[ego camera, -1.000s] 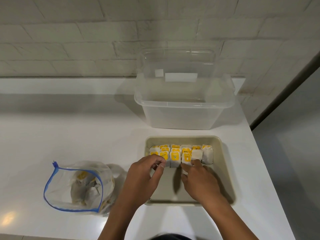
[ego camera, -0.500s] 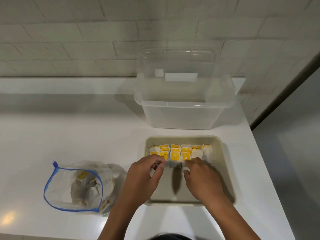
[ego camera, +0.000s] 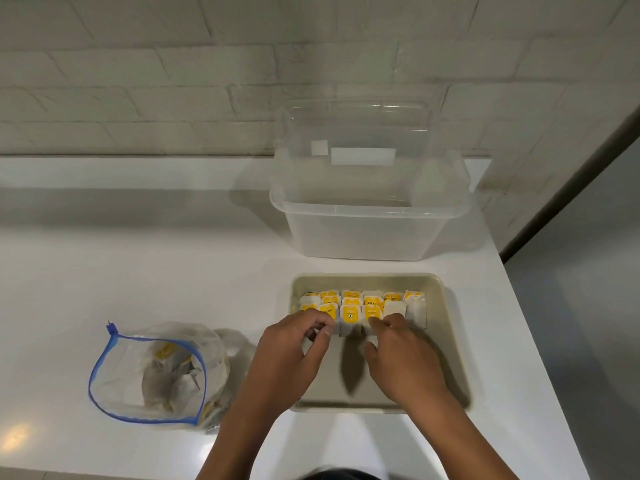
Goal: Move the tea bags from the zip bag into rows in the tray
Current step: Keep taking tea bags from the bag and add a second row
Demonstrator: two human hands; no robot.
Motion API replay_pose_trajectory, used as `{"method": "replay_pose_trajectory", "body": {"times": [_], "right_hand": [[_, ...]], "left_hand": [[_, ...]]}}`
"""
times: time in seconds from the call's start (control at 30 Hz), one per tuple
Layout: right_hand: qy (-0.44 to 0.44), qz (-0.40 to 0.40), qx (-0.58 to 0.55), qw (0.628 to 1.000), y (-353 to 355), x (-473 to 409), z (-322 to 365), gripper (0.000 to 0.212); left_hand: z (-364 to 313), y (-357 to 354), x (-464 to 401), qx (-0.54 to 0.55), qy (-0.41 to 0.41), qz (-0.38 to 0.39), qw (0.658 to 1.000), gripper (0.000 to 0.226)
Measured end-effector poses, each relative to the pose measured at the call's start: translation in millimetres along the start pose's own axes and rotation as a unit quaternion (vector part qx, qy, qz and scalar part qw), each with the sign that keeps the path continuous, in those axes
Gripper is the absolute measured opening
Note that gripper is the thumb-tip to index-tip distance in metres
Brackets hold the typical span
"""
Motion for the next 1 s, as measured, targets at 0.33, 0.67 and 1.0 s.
{"method": "replay_pose_trajectory", "body": {"times": [0.33,0.67,1.0], "right_hand": [[0.108,-0.067,-0.161,0.979,52,31,76,0.025],[0.212,0.015,-0.205,0.955,25,46,173,0.026],[0.243,0.146,-0.138,0.949,-45,44,267,0.027]], "left_hand": [[-8,52,13,-0.058,0.022,-0.058,0.996,0.011],[31,126,77,-0.079,0.114,-0.123,0.983,0.015],[101,166,110,-0.128,0.184,-0.094,0.97,0.028]]}}
Point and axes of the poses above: each hand's wrist, its own x-axis away from the middle knuckle, its own y-axis out of the back of the hand, z = x × y, the point moved 6 cm from there along -x, towards the middle knuckle, and after that the axes turned 3 degrees about -x, right-handed, at the moved point
